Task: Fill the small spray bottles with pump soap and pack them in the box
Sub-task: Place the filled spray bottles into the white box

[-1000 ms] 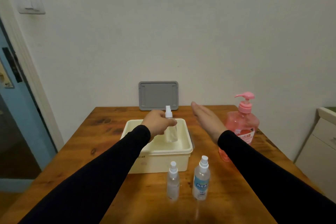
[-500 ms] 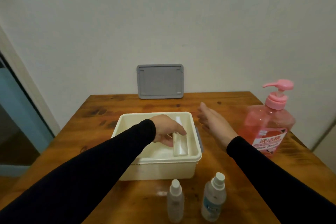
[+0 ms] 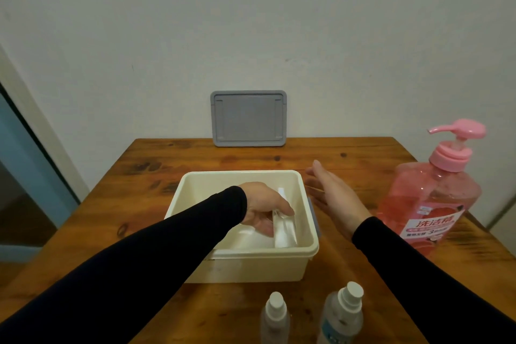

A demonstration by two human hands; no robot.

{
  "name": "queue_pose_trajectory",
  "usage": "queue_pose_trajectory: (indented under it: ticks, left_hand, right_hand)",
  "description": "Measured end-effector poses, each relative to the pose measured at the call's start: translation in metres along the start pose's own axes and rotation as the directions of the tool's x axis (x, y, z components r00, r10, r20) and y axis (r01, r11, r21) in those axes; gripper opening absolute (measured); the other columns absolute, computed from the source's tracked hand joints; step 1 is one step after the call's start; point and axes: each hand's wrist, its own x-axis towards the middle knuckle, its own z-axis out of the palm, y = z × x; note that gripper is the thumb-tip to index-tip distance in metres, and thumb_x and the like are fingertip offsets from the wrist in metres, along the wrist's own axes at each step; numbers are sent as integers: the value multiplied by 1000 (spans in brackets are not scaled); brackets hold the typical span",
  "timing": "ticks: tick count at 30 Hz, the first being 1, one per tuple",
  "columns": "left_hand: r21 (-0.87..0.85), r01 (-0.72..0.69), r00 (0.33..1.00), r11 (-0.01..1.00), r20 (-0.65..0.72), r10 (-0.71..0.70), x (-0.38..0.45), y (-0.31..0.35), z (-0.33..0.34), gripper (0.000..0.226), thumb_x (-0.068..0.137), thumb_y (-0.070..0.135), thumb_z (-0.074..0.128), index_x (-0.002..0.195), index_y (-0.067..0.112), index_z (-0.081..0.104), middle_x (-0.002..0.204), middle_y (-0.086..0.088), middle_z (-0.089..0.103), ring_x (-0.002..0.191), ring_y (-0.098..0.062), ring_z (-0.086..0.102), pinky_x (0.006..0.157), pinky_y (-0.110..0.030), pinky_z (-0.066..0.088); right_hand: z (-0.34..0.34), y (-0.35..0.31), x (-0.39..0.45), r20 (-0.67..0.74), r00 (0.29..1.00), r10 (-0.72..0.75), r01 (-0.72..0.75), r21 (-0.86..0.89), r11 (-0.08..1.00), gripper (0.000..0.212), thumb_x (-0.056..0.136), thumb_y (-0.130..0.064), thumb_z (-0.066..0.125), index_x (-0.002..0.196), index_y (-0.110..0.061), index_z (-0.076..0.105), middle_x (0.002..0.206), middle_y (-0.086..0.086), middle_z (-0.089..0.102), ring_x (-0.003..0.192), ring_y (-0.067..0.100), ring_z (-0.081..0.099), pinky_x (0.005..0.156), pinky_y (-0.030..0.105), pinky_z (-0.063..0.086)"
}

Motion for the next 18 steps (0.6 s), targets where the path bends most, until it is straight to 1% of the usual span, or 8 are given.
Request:
queue_pose_trajectory:
  ticks: [2, 4, 8, 10, 12, 13, 15, 18]
  left_hand:
    - [-5, 17, 1000, 1000, 18, -17, 0, -1, 2, 15, 86, 5, 65, 98, 3, 57, 56, -6, 68, 53, -19, 68, 57, -32, 58]
    - [-22, 30, 999, 999, 26, -29, 0, 0, 5, 16, 87, 4, 64, 101, 1, 57, 61, -9, 69, 54, -20, 68, 54, -33, 58]
    - [-45, 62, 998, 997, 12, -62, -1, 2, 8, 29, 91, 6, 58, 118, -4, 51, 86, -17, 66, 57, -24, 68, 49, -35, 57]
    - [-35, 77, 997, 996, 0, -78, 0, 2, 8, 31, 94, 7, 53, 121, -6, 48, 88, -19, 64, 57, -24, 67, 47, -34, 56]
    - [-39, 81, 997, 996, -8, -81, 0, 3, 8, 27, 95, 7, 49, 118, -8, 47, 86, -19, 63, 54, -24, 67, 44, -33, 55]
    - [-37, 73, 997, 997, -22, -74, 0, 3, 7, 26, 95, 6, 48, 117, -8, 48, 86, -20, 63, 53, -24, 67, 45, -33, 55]
    - [-13, 51, 997, 999, -58, -52, 2, 4, 6, 28, 95, 7, 48, 119, -7, 48, 89, -20, 62, 58, -25, 66, 53, -35, 57]
    - [-5, 51, 996, 999, -69, -51, 2, 4, 5, 27, 95, 8, 48, 119, -6, 48, 90, -21, 63, 63, -27, 67, 59, -36, 58]
  right_hand:
    - [0, 1, -1, 8, 1000, 0, 0, 9, 1000, 57, 86, -67, 40, 125, -27, 54, 115, -7, 61, 109, 10, 56, 98, 34, 43]
    - [0, 2, -1, 9, 1000, 1, -1, 7, 1000, 59, 86, -67, 40, 126, -26, 53, 116, -7, 61, 108, 9, 56, 99, 34, 42]
    - [-2, 3, -1, -3, 1000, 13, -13, 27, 1000, 60, 86, -66, 41, 128, -24, 52, 113, -7, 61, 105, 7, 56, 93, 29, 44]
    - [-2, 4, -2, -1, 1000, 16, -16, 26, 1000, 61, 86, -66, 41, 130, -24, 51, 113, -8, 60, 104, 5, 56, 89, 27, 44]
    - [-2, 4, -3, -1, 1000, 22, -22, 32, 999, 61, 87, -65, 41, 132, -24, 50, 113, -8, 60, 103, 5, 56, 89, 27, 44]
    - [-2, 4, -3, -1, 1000, 25, -25, 36, 999, 61, 87, -64, 41, 132, -24, 50, 113, -8, 59, 103, 5, 55, 89, 27, 44]
    - [-3, 3, -4, 6, 1000, 28, -28, 42, 999, 60, 88, -63, 41, 132, -23, 49, 114, -6, 59, 103, 6, 56, 90, 27, 44]
    - [-3, 3, -6, 13, 1000, 24, -25, 46, 999, 59, 89, -62, 41, 131, -22, 50, 115, -4, 60, 104, 8, 56, 89, 26, 45]
